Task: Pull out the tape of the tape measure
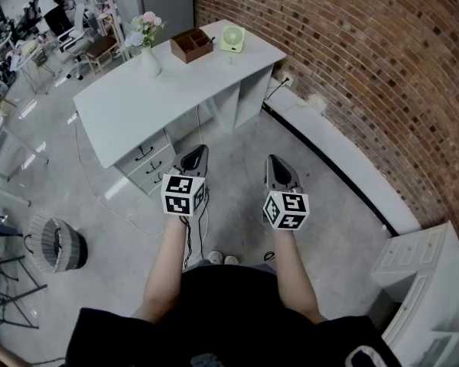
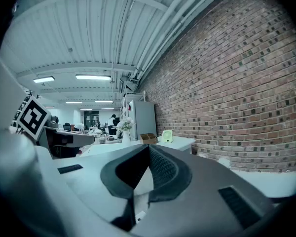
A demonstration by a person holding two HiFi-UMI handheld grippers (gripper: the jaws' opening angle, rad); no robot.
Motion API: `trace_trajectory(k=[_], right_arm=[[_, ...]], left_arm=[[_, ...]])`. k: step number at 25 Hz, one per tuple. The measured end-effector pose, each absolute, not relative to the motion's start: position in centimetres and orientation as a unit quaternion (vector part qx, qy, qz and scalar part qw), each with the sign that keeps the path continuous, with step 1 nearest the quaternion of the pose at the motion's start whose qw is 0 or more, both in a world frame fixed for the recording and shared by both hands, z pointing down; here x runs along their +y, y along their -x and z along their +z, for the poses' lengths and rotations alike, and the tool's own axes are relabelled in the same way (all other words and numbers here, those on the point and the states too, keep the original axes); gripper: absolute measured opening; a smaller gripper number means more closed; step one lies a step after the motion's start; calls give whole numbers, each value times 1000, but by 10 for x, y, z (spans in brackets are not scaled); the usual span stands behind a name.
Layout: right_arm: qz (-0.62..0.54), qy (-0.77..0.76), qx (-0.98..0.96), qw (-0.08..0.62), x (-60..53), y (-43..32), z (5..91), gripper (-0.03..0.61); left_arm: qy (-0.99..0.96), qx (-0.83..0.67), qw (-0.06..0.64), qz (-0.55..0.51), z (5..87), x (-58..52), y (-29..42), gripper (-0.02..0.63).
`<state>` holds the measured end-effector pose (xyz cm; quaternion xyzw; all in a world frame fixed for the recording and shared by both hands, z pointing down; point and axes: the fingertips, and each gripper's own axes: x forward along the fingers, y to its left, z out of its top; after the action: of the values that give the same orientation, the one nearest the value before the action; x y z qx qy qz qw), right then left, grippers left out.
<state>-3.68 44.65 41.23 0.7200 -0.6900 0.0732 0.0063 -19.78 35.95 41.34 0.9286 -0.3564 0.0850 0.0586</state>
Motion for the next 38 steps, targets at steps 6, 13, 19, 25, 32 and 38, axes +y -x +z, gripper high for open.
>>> trace_trajectory(k=[6,13,19,25,32,38], right_arm=[[76,-720,-689,7,450,37,414,2],[82,-726,-683,5,445,36,418,2],[90,-735,-671,-20,428,37,415,3],[83,-747,-658,-34,415,38,414,3],[85,-757,-647,-35,388,16,415,3],[79,-755,-649,-49,327,-21,412,3]], left_arm=[[-929,-354,60,89,415,362,197,21],[-931,-349,62,92,420,355,198,21],[-932,-345,61,91,420,336,204,21],[-935,-338,61,92,427,316,210,21],[-936,-335,69,87,433,285,196,21],[-936,-337,51,85,428,226,162,21]])
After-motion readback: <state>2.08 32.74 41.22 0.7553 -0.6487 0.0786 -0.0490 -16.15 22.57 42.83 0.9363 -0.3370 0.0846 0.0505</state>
